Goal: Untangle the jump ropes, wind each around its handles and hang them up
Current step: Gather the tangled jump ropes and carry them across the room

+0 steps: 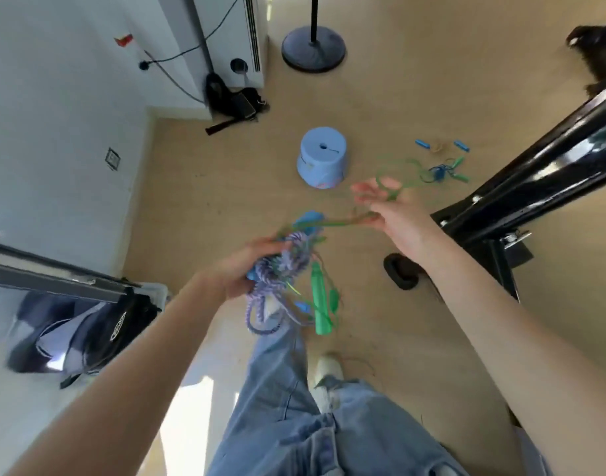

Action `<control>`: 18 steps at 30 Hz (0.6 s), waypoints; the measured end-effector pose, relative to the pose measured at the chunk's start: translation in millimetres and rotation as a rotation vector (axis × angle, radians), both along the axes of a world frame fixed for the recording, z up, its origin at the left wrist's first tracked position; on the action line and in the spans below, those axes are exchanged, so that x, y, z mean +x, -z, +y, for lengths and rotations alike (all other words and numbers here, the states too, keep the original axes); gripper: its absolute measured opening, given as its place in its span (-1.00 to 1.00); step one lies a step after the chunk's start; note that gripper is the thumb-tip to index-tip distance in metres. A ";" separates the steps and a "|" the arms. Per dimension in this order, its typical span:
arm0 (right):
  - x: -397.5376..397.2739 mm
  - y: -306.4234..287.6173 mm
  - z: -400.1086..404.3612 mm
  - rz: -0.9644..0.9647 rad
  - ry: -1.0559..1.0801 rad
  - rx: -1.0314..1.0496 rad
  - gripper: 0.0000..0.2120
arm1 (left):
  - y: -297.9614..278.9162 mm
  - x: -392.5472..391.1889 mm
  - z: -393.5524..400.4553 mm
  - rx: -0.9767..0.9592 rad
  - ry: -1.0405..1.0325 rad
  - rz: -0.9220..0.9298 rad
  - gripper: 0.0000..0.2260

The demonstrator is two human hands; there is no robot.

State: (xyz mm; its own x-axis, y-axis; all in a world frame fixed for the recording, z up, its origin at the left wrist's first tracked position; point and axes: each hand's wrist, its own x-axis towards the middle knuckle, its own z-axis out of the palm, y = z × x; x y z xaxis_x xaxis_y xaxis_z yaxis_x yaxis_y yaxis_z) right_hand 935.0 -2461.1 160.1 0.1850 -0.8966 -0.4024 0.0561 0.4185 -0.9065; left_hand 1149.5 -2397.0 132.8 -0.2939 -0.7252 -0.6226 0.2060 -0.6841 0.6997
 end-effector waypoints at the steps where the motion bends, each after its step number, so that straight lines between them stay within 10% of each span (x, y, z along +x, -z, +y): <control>1: -1.7 10.8 -4.9 0.054 -0.098 0.131 -0.81 | -2.3 17.1 -20.1 0.004 -0.110 0.027 -0.90; 5: 52.8 48.0 -26.3 -0.020 -0.422 0.399 -0.68 | -27.7 56.6 -98.7 -0.087 -0.200 0.085 -0.60; 9: 148.2 51.5 -89.4 -0.159 -0.637 0.496 -0.68 | -64.1 103.0 -169.4 -0.265 -0.218 0.072 -0.85; 14: 227.2 9.6 -179.7 0.149 -0.291 0.106 -0.72 | -61.3 171.5 -221.8 -0.290 -0.027 -0.377 -0.78; 18: 262.2 -11.5 -209.0 -0.142 -0.369 0.109 -0.83 | -31.6 196.4 -218.0 0.039 0.016 -0.086 -0.80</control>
